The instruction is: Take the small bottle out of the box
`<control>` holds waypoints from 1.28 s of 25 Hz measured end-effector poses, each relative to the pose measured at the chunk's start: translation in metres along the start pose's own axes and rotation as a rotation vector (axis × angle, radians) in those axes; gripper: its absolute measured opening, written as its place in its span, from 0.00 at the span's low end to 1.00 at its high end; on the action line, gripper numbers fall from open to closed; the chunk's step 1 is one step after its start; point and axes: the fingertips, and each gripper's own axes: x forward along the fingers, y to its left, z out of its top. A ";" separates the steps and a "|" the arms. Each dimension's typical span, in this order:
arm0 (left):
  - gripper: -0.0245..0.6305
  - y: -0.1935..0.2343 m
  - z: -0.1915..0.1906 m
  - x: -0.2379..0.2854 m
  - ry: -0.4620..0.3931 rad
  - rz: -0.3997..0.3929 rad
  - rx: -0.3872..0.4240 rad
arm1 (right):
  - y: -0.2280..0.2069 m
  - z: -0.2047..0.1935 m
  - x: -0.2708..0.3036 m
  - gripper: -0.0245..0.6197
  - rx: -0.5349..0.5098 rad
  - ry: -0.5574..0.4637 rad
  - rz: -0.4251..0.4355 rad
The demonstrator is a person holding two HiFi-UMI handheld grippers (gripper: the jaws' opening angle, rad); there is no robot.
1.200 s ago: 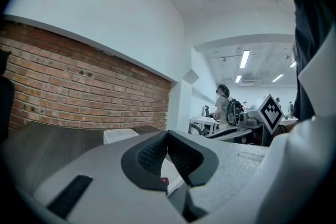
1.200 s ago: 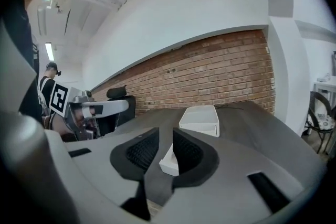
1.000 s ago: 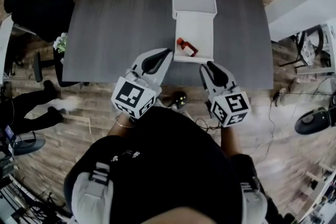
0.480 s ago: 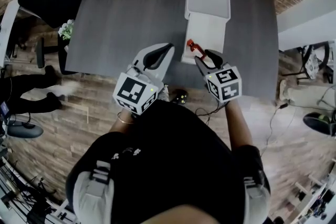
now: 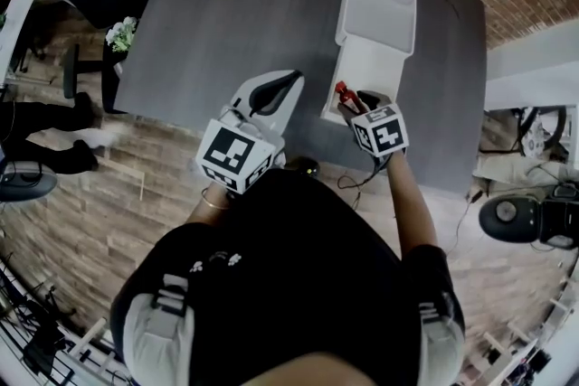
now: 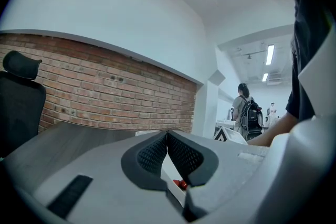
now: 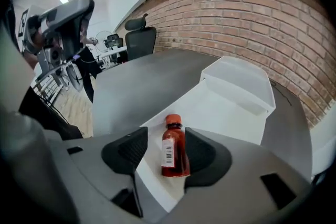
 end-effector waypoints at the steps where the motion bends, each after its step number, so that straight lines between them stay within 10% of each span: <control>1: 0.04 0.003 0.001 0.000 -0.005 0.002 -0.001 | -0.002 0.000 0.004 0.38 -0.018 0.018 -0.011; 32: 0.04 0.045 0.012 -0.008 -0.066 0.047 -0.017 | -0.013 -0.018 0.052 0.38 0.001 0.200 -0.032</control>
